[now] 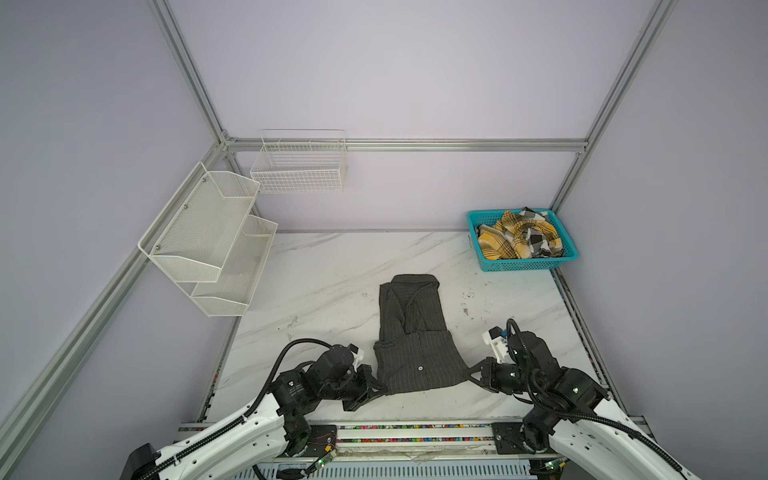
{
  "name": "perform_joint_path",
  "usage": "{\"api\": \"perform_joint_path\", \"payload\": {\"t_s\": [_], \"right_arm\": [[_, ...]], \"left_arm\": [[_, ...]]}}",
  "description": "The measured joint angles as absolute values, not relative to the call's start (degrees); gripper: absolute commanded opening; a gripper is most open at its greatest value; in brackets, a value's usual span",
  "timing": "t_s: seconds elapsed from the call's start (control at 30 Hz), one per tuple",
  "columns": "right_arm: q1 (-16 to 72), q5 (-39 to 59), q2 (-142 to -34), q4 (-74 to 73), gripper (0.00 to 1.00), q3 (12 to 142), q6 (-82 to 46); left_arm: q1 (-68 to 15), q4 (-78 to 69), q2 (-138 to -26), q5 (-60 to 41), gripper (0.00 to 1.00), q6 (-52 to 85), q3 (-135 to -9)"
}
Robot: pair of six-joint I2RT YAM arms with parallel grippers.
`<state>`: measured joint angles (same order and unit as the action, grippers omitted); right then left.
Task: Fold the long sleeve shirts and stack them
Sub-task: 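Lift the near edge and fold it over toward the far end with both grippers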
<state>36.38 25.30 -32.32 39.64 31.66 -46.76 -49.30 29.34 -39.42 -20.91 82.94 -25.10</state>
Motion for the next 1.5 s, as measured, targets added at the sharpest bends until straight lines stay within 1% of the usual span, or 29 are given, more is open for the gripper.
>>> {"api": "perform_joint_path", "payload": {"t_s": [0.13, 0.27, 0.53, 0.73, 0.87, 1.07, 1.33, 1.5], "right_arm": [[36.3, 22.1, -38.2, 39.0, 0.0, 38.9, -45.7], [36.2, 20.1, -41.1, 37.1, 0.0, 40.4, -45.3], [36.2, 19.7, -39.0, 36.8, 0.0, 38.2, -45.3], [36.1, 18.3, -40.2, 36.6, 0.0, 38.3, -45.3], [36.0, 17.6, -40.5, 36.7, 0.0, 38.2, -44.9], [36.0, 17.6, -36.6, 37.6, 0.0, 36.4, -44.2], [36.0, 18.2, -31.0, 42.1, 0.0, 35.1, -44.1], [36.1, 19.8, -28.1, 43.7, 0.0, 35.1, -42.8]], "left_arm": [[-49.3, 32.9, -43.9, -17.3, 0.0, 82.4, -32.2], [-48.8, 35.6, -49.6, -15.0, 0.0, 80.7, -37.0], [-47.3, 36.0, -50.9, -14.9, 0.0, 79.7, -37.3], [-45.8, 37.0, -54.8, -15.8, 0.0, 77.5, -41.1], [-45.8, 37.4, -56.4, -16.8, 0.0, 76.8, -41.5], [-46.8, 37.9, -54.6, -18.2, 0.0, 77.6, -41.4], [-56.8, 39.8, -51.6, -16.4, 0.0, 82.4, -41.4], [-58.5, 40.9, -46.1, -14.4, 0.0, 85.1, -41.3]]}}
